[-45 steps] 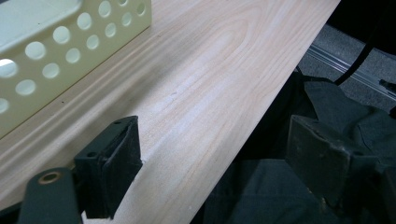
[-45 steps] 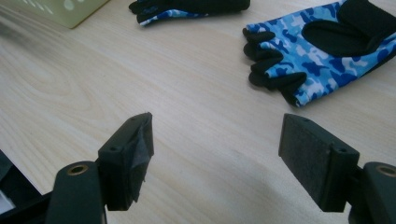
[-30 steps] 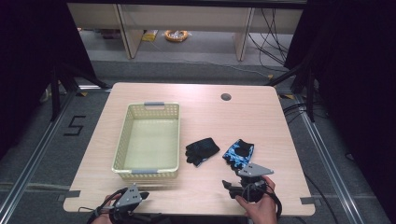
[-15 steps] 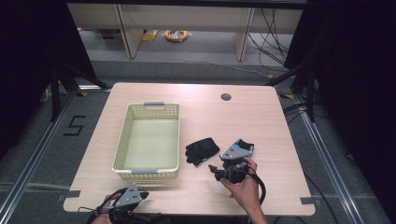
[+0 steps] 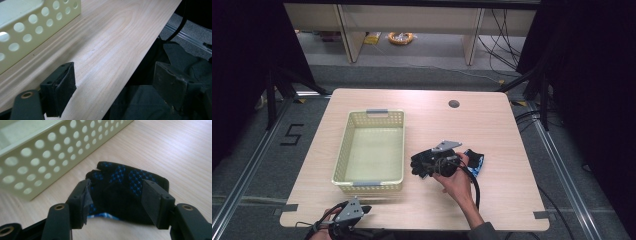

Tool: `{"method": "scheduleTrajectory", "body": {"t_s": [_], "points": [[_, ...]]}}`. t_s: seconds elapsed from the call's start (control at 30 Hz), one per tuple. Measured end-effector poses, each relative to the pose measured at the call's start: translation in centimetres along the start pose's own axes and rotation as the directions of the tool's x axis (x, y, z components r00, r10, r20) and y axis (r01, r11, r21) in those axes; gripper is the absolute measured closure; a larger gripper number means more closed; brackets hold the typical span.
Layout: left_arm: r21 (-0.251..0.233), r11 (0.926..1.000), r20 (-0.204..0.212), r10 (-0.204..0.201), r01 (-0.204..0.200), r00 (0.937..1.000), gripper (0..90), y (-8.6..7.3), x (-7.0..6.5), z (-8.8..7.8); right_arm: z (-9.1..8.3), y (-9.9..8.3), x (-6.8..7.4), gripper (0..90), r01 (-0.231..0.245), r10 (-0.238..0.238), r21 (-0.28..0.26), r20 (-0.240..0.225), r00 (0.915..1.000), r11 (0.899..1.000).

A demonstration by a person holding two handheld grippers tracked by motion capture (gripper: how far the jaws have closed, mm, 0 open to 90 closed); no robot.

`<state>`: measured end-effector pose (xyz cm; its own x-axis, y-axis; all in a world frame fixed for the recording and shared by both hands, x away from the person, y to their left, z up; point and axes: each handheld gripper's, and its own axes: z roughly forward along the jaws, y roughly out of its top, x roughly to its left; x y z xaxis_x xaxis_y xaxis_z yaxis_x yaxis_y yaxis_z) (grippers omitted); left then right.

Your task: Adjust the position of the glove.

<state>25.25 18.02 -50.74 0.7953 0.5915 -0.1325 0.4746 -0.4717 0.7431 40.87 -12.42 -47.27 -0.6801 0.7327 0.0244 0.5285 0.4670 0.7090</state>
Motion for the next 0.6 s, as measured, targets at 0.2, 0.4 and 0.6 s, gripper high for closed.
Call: {"method": "scheduleTrajectory", "body": {"t_s": [0.2,0.4,0.6], "points": [[-0.002,1.0,0.001,-0.002,0.002,1.0,17.8,0.0,0.0,0.0,2.0,0.8,-0.3,41.7,-0.028,0.028,0.037,-0.001,0.9996,0.999],[0.01,0.9998,0.003,0.015,-0.015,0.9999,17.8,0.0,0.0,-0.2,3.8,0.7,-0.3,43.5,-0.039,0.037,0.075,0.033,0.9988,0.996],[0.006,0.9994,0.006,0.034,-0.034,0.9994,17.9,0.1,0.1,-0.2,4.1,0.4,-0.8,44.4,-0.015,0.008,0.115,0.058,0.9983,0.993]]}}
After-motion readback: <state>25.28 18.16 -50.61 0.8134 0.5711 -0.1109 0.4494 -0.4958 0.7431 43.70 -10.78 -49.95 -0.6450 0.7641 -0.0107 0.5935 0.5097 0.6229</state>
